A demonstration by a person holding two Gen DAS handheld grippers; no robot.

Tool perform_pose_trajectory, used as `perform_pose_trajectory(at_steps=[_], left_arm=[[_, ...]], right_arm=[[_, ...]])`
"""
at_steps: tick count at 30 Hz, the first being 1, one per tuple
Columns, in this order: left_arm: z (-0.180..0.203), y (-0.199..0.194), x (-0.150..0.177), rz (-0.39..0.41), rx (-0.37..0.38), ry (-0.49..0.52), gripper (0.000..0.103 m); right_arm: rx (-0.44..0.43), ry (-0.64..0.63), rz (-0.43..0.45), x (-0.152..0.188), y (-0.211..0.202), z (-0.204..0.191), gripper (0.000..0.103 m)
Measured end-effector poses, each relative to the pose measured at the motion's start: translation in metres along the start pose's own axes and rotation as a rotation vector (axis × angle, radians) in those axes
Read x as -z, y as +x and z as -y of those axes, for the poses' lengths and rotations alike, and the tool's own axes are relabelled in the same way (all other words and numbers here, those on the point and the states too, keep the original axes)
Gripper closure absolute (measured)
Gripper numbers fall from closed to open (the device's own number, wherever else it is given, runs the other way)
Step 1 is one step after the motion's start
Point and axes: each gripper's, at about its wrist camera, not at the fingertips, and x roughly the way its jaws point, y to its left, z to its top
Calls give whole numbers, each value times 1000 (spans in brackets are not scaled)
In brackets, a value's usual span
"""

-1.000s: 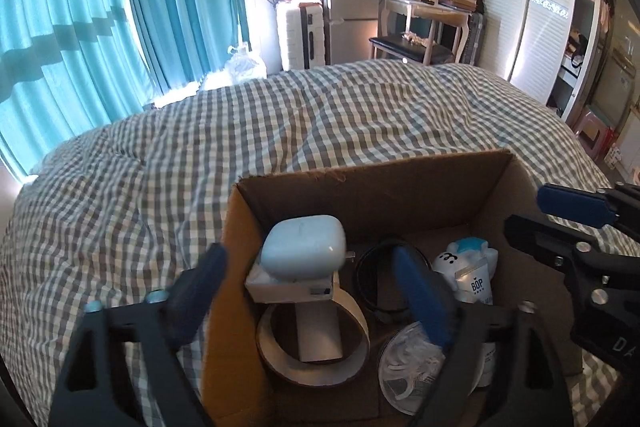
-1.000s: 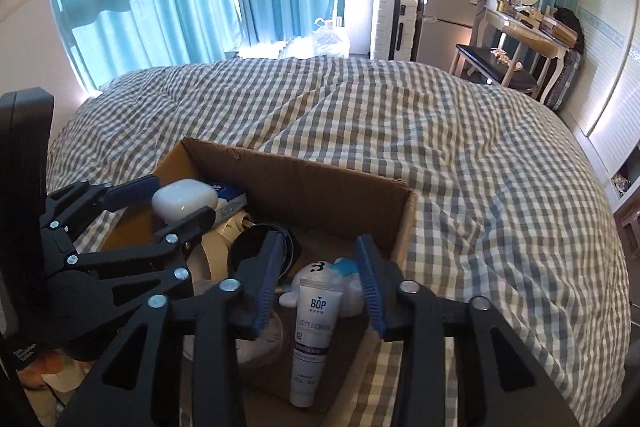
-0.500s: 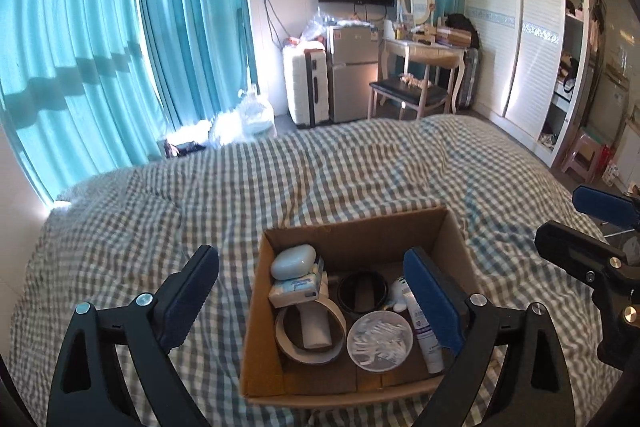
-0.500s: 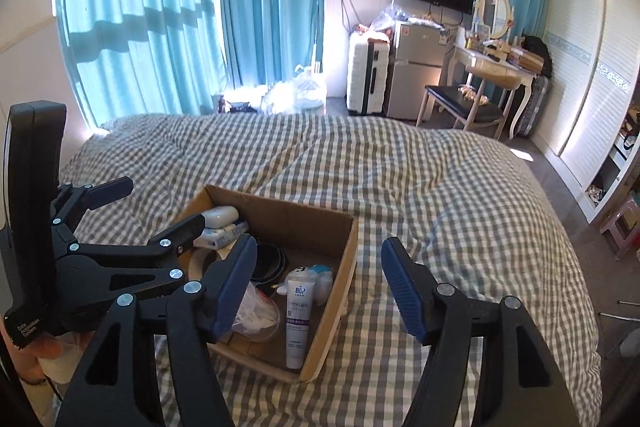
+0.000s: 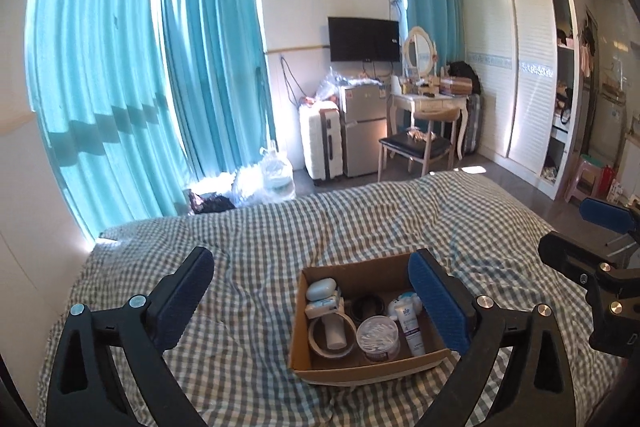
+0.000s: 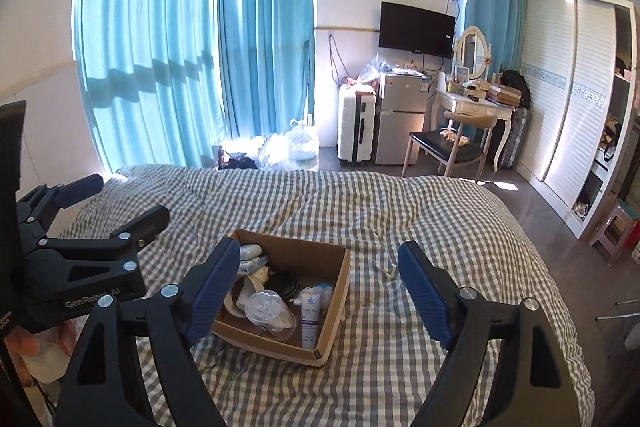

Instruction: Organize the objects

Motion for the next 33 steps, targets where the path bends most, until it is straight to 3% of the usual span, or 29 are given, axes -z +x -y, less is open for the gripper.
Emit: perform_pose_trajectory(at_steps=[8,12,15,17,20,22,25,33], left_arm=[[-15,-54,14,55,1,-13,1],[-27,-71,31,64,72,-65,0],[-28,-81,43,107,21,-46,0],[-27,-82,57,144,-39,-36,0],[-26,-72,86,158,-65,-71,0],[-29,-60,109,156,-95,-127,0],[-27,-48,134,162,-174,-127,0],[-19,-33,152,139,-145,-90,0]], right_arm=[[2,3,58,12,-43,-12,12],[10,-4,71,28,-43,-15,8],[18,-5,87,45,-37,-12,5],[13,17,98,60,-31,-13,5],[-7,25,98,81,-16,-18,4],[12,13,116,94,-9,-21,4],[43,-1,122,118,2,-24,4],[81,5,93,152,21,-20,4]])
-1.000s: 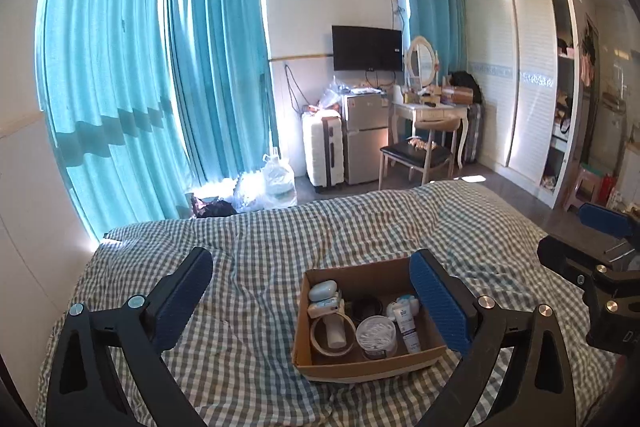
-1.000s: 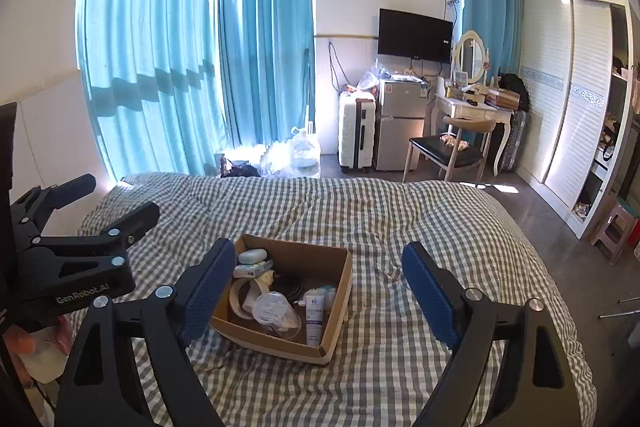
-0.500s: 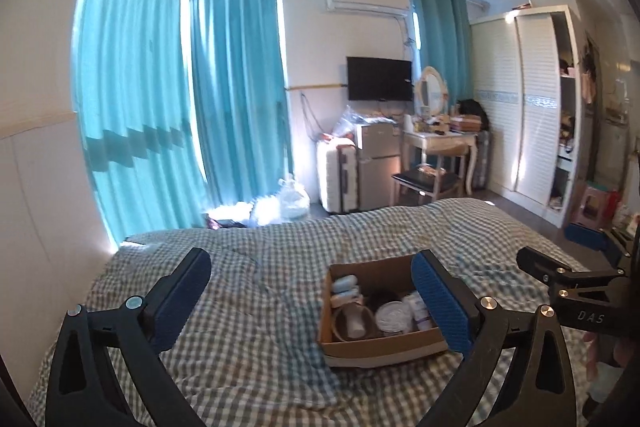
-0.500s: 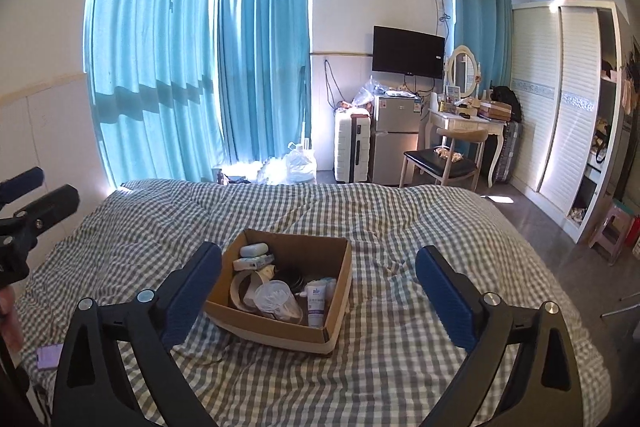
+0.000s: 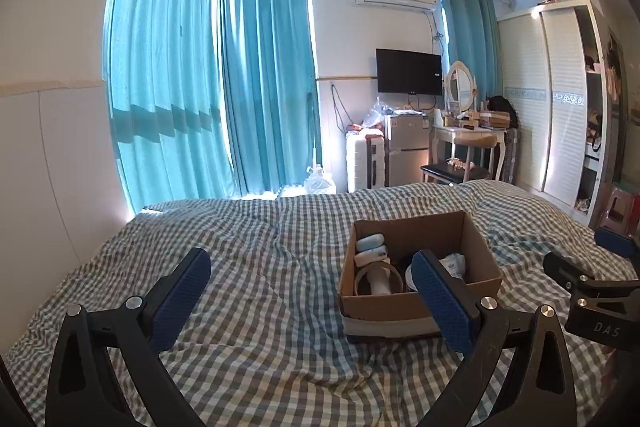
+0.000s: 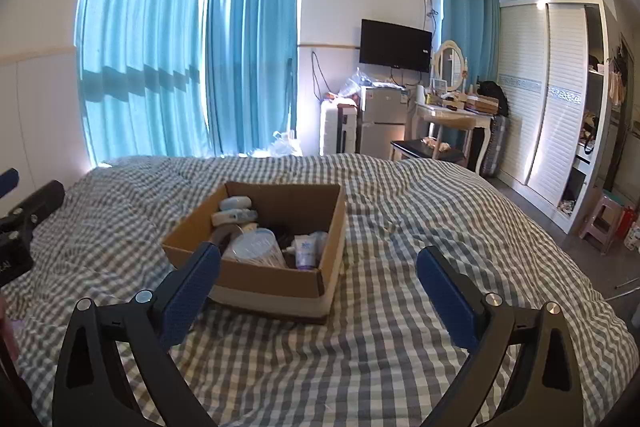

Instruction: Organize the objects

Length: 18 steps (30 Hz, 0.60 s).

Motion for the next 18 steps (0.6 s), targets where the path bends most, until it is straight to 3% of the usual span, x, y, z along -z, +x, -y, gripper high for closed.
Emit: perform_pose_trajectory(at_steps=[5,18], left_arm=[[-5,7,8,-41,9,-49,0],[-1,4,15,-61,17,-39,0]], right_arm=[[8,-6,-3,1,0,-2,4],[21,-20,-1,0,-5,-8,4]])
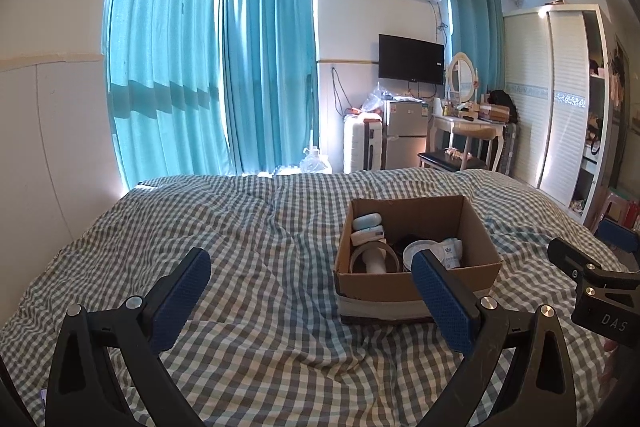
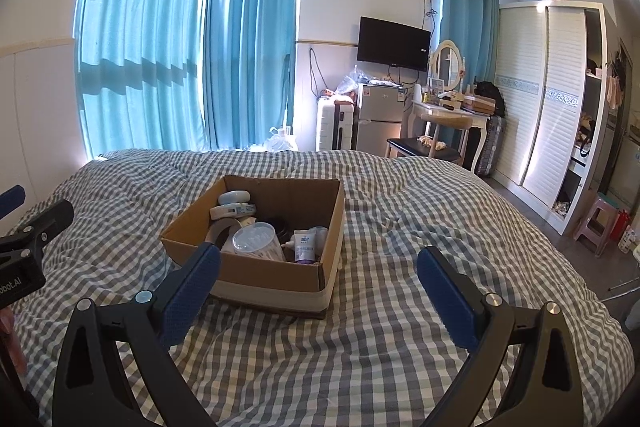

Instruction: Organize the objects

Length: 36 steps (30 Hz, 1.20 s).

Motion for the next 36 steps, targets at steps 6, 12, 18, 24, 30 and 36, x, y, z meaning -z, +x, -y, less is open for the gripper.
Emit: perform_pose_trajectory(at_steps=[6,12,18,24,30,36], left_arm=[[1,1,1,-8,4,2,0],[1,1,1,-9,7,0,0],[0,0,1,-8,5,0,0],[0,1,0,-10,10,9,0],[0,2,-1,-17,13,11,0],[-2,4,-1,-29,9,5,0]], right_arm=[[8,-11,3,1,0,-1,4],[7,-11,8,2,-1,-1,4],[6,-11,9,2,-2,-1,4],[1,-11,6,2,-2,-3,4],[0,-9,0,2,0,-3,4],[0,-9,3,1,-1,-4,4]])
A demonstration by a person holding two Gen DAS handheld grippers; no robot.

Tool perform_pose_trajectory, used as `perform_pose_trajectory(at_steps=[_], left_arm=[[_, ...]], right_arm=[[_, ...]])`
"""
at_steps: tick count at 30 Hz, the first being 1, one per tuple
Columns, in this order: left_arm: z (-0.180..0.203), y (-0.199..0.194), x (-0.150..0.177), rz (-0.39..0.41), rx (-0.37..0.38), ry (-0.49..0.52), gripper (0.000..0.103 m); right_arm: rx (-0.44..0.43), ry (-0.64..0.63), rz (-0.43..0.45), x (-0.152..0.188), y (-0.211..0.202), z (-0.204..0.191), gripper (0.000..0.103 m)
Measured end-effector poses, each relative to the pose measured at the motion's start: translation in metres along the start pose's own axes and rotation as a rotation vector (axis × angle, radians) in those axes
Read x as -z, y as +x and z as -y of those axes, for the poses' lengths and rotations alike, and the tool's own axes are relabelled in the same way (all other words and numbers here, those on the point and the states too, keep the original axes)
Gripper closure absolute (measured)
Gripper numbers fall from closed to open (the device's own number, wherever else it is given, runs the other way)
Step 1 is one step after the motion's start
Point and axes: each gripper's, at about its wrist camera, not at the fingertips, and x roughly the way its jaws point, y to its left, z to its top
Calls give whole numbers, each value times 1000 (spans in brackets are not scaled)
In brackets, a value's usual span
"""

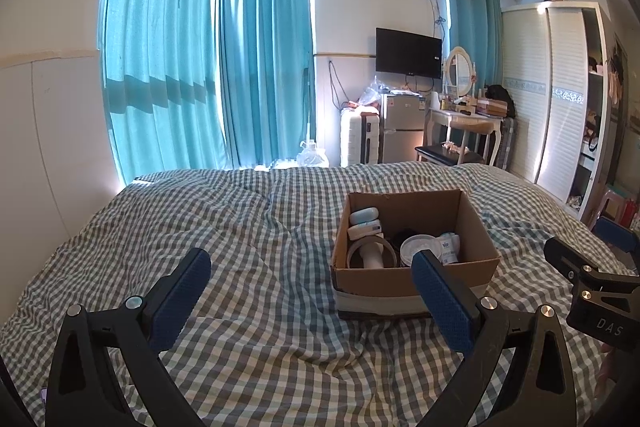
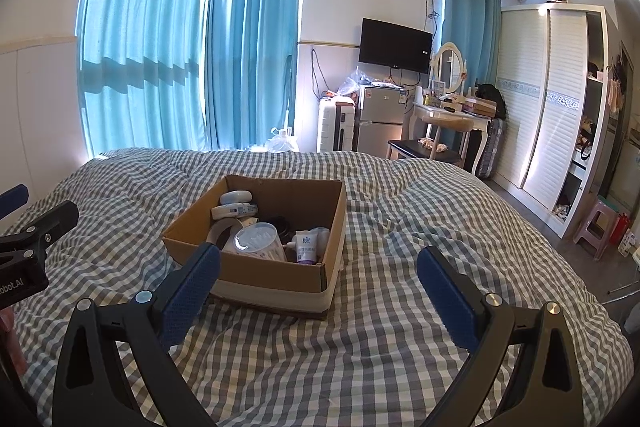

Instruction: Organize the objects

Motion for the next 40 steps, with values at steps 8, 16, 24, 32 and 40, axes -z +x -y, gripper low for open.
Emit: perform_pose_trajectory(at_steps=[8,16,24,32,40], left_arm=[[-5,-1,0,7,-18,-12,0],[-4,-2,1,11,-15,-9,0],[-4,-1,3,4,-14,-17,0],[-3,-2,3,9,-10,-11,0],[-2,-2,6,10,-6,-12,0]], right_arm=[[1,-4,-8,1,1,-2,4],[2,-12,-6,2,0,-5,4],[2,-10,-14,4,1,-5,4],[4,-14,-19,7,1,-6,4],[5,-25,-26,11,4,-8,4]])
